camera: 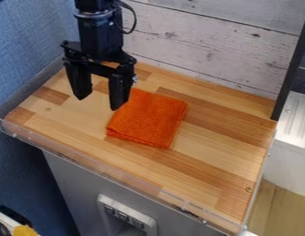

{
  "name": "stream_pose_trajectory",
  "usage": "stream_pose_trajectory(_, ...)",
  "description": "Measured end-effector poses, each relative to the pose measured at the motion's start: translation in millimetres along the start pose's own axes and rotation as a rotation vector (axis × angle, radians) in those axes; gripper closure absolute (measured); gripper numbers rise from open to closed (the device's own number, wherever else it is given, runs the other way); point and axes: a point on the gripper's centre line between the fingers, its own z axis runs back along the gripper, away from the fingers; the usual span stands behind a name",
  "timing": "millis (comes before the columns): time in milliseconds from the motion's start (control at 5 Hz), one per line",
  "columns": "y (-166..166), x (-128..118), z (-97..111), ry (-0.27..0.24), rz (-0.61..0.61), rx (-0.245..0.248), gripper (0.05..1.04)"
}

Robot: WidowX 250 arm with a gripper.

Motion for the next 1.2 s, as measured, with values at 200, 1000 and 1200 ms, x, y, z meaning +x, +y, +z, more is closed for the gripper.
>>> stream_pose_trajectory(200,0,3,0,0.004,-0.056,0.003,0.084)
stream_pose_trajectory(1000,-31,41,-10,-0.099,-0.504,0.043,0.084)
stream_pose_trajectory(1200,-32,49,-11,-0.104,-0.586,0.049,0.084)
